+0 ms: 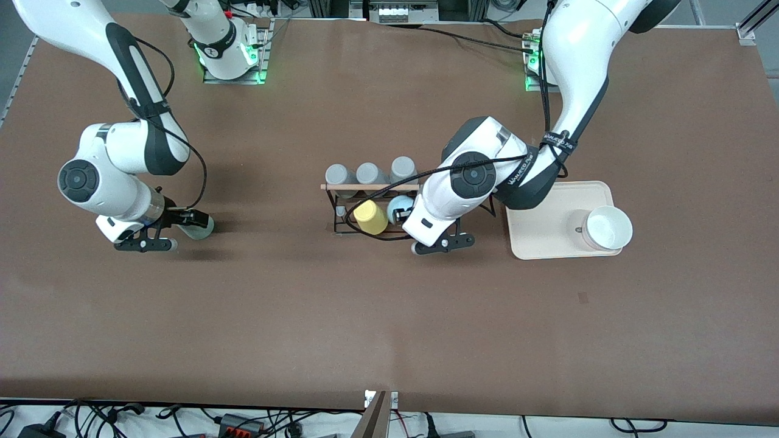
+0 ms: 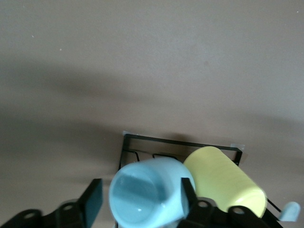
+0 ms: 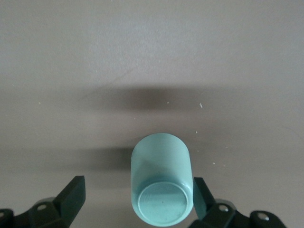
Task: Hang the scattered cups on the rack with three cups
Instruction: 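Open the left gripper and withdraw while the right gripper grasps the green cup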
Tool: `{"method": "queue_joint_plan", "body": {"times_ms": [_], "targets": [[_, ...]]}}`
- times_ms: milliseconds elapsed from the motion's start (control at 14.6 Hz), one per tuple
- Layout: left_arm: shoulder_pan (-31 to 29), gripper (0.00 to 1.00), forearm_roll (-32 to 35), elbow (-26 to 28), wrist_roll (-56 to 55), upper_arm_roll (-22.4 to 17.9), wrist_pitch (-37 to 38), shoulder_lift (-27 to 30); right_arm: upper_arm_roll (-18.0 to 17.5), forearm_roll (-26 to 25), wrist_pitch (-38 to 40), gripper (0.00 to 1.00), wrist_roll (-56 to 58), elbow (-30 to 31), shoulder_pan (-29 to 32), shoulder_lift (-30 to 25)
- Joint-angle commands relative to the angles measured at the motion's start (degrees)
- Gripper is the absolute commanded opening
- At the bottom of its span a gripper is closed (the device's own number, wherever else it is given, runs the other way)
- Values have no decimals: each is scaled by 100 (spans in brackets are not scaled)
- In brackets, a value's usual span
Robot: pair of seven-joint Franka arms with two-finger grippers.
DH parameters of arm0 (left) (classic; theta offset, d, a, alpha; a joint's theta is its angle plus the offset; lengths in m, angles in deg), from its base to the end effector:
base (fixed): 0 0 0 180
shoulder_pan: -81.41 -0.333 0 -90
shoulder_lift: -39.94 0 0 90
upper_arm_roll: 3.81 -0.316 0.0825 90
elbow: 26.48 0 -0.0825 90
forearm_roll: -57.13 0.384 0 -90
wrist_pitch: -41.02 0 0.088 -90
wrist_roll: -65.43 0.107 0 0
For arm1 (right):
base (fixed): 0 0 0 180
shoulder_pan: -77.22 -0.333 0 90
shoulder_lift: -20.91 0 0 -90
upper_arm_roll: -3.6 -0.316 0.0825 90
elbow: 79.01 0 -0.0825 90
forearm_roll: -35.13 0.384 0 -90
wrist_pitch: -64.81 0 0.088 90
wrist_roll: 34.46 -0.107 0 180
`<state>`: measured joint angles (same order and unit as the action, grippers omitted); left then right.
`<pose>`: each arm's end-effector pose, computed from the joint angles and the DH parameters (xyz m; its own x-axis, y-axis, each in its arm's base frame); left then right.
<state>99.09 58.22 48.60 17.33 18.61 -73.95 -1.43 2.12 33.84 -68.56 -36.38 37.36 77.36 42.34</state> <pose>0.6058 -0.4195 0.3373 0.9645 0.2057 -0.1654 0.2331 -0.9579 0.1679 0.5906 0.0131 0.2546 0.9970 0.0042 -0.0769 0.0049 -1.0000 0.0083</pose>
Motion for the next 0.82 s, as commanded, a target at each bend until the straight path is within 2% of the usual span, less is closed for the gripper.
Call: {"method": "queue_joint_plan", "body": {"times_ms": [0, 342, 616, 753], "targets": [[-79, 100, 76, -186, 28, -19, 106, 75, -54, -73, -136, 100, 148, 210, 73, -131], [-1203, 100, -232, -248, 334, 52, 1176, 751, -45, -178, -469, 100, 315, 491, 161, -140], [-2169, 100, -180, -248, 1906, 34, 2074, 1410, -45, -179, -505, 100, 412, 535, 240, -140], [-2426, 100, -136, -239, 2460, 8, 2582, 1779, -45, -179, -496, 99, 412, 570, 249, -140]]}}
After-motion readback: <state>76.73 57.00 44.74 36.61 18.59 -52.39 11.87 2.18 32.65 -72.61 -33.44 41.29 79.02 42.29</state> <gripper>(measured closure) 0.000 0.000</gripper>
